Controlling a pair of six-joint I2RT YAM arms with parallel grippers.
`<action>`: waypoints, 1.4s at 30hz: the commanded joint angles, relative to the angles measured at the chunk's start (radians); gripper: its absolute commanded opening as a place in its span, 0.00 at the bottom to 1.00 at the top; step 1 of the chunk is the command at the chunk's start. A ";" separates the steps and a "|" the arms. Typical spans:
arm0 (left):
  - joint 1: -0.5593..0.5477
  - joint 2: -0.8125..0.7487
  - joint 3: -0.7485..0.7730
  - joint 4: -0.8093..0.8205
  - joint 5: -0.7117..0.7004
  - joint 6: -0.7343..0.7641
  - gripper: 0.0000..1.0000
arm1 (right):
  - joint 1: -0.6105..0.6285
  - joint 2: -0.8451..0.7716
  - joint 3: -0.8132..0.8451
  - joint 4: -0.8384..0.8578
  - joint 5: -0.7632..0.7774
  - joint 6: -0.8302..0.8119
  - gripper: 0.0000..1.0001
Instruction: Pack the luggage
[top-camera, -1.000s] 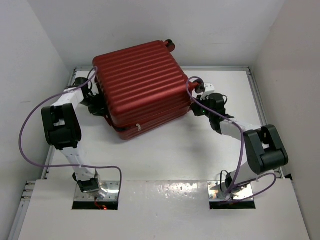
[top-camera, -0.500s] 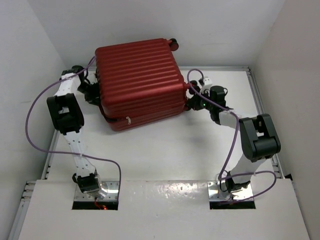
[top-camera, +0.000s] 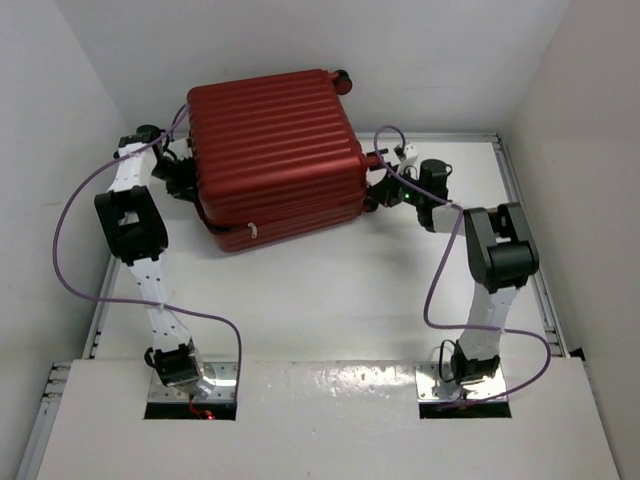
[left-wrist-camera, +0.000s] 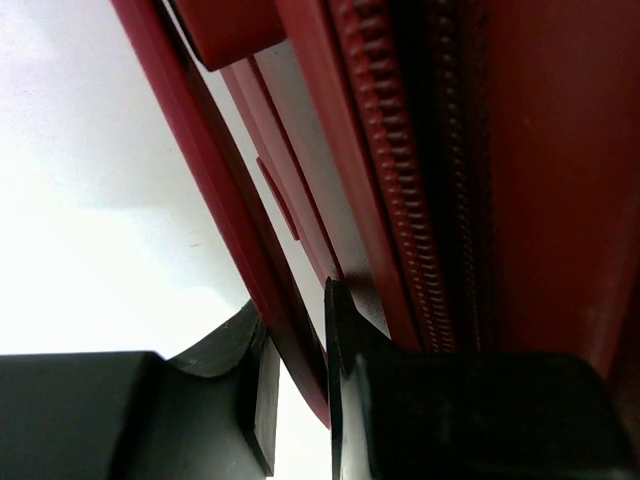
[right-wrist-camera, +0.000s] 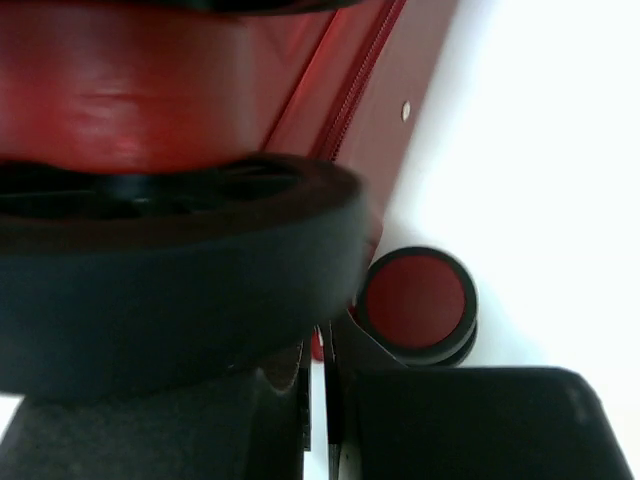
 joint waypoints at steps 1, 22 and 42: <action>0.087 0.053 -0.026 0.299 -0.218 0.259 0.00 | -0.155 0.091 0.144 0.237 0.161 0.019 0.00; 0.066 -0.011 -0.029 0.308 -0.170 0.320 0.00 | -0.139 0.770 0.983 0.283 0.246 0.225 0.00; -0.014 -0.474 -0.078 0.443 -0.213 0.142 0.99 | -0.218 0.674 1.024 -0.287 -0.008 0.311 0.32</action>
